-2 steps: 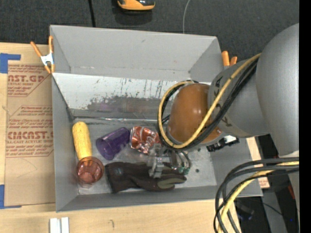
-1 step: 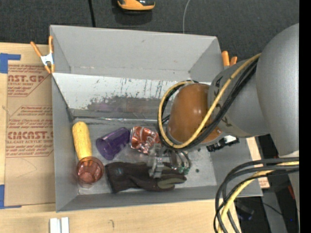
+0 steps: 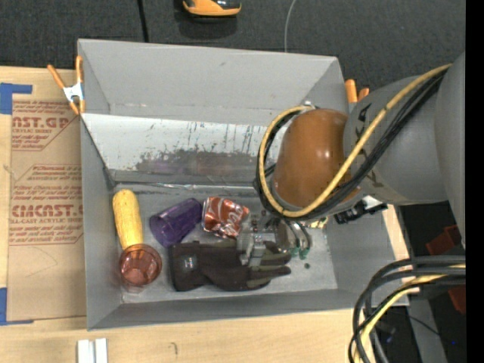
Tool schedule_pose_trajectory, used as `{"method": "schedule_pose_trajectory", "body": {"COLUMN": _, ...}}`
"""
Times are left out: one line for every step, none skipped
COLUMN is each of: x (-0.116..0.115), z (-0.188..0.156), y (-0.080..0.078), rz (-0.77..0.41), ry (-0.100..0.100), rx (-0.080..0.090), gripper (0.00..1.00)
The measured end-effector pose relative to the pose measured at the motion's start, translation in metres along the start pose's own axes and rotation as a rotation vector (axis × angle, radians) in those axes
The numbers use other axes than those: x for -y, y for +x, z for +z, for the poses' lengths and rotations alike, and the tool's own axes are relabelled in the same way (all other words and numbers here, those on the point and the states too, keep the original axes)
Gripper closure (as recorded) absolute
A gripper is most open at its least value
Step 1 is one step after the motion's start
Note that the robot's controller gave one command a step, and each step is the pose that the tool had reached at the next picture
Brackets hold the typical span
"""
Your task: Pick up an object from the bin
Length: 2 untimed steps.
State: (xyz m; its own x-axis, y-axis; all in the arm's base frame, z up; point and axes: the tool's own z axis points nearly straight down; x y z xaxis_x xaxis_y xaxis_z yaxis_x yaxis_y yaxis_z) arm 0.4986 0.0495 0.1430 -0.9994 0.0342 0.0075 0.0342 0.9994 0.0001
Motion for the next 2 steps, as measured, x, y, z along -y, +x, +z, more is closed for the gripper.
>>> {"method": "schedule_pose_trajectory", "body": {"x": -0.007, "z": -0.028, "y": -0.01, "rz": 0.074, "ry": -0.002, "rx": 0.012, "gripper": 1.0}}
{"method": "schedule_pose_trajectory", "body": {"x": -0.007, "z": -0.072, "y": -0.007, "rz": 0.019, "ry": 0.001, "rx": 0.004, "gripper": 1.0}}
